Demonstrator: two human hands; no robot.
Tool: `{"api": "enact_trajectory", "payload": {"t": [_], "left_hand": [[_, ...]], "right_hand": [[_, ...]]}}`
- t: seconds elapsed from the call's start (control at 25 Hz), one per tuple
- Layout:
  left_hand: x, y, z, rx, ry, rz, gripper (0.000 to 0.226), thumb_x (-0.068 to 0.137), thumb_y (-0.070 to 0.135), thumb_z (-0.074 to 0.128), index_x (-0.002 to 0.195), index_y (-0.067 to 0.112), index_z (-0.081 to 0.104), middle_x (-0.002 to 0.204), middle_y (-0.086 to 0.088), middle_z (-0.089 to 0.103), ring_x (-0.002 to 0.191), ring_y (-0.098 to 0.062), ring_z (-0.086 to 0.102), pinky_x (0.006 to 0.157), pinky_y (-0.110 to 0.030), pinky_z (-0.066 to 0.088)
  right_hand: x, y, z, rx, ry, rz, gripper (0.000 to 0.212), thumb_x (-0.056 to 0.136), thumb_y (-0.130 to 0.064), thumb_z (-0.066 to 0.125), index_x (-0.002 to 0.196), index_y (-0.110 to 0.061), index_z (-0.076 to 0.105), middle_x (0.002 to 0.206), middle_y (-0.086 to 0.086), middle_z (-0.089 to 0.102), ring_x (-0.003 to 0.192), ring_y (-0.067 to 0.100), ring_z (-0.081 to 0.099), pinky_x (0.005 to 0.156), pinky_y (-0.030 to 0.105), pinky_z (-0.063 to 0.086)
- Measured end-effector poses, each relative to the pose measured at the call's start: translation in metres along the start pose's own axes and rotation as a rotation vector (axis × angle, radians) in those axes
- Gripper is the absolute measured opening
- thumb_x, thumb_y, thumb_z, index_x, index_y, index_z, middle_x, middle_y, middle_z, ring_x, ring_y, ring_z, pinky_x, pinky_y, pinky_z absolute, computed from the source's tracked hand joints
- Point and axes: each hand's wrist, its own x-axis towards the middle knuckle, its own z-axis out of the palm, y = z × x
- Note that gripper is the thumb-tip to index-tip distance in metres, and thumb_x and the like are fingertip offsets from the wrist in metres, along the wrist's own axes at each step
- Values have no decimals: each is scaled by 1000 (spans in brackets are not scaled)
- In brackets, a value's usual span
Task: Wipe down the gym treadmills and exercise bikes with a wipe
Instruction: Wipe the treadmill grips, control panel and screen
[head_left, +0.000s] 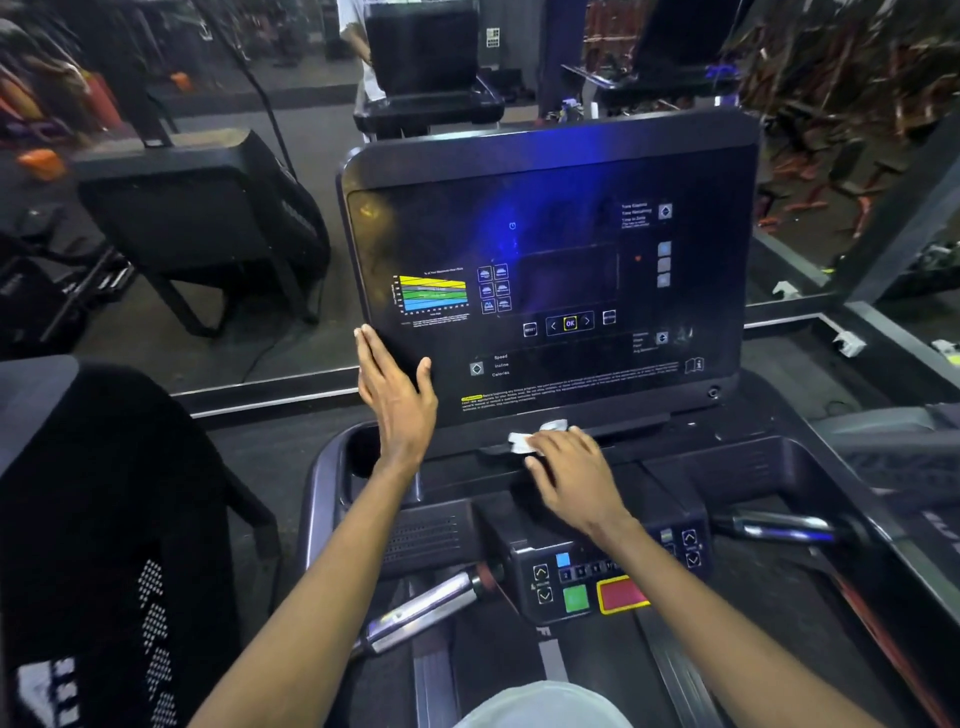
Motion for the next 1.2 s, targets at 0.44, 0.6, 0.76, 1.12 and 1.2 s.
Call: {"api": "enact_trajectory", "payload": {"t": [0.44,0.6,0.76,1.12,1.2], "left_hand": [[-3,28,15,157,-68,275,81,89,20,62,155,6,16,161,-13,15,149,-26,15,120,-47,15],[2,28,20,165,-70,269,78,88,22,64,153,7,23,157,-14,23,145,-29,22,118,-49,18],[6,23,15,183,-67,313,75,89,23,63,152,7,26,156,-11,26,145,-28,23,117,-49,18],[22,9,-1,232,-16,382,64,91,15,59,149,9,34,152,-11,33,143,-26,28,115,-46,21],[23,8,-1,232,-3,391,63,90,13,59,148,8,36,150,-11,35,142,-26,30,115,-46,24]], "right_hand": [[-11,68,-13,-11,159,340,16,92,-24,54,100,-19,66,101,-5,66,99,18,61,101,36,38],[-12,94,-29,48,177,517,9,90,-17,60,97,-18,66,98,-1,67,94,24,63,92,39,40],[1,51,-17,229,137,375,8,91,-15,62,97,-18,65,100,-1,62,89,22,61,76,36,48],[49,24,-13,413,278,235,3,92,-11,64,94,-13,63,96,-3,60,91,18,52,81,28,47],[49,23,-9,385,237,147,8,94,-13,62,102,-13,65,100,-2,62,92,18,51,85,28,45]]}}
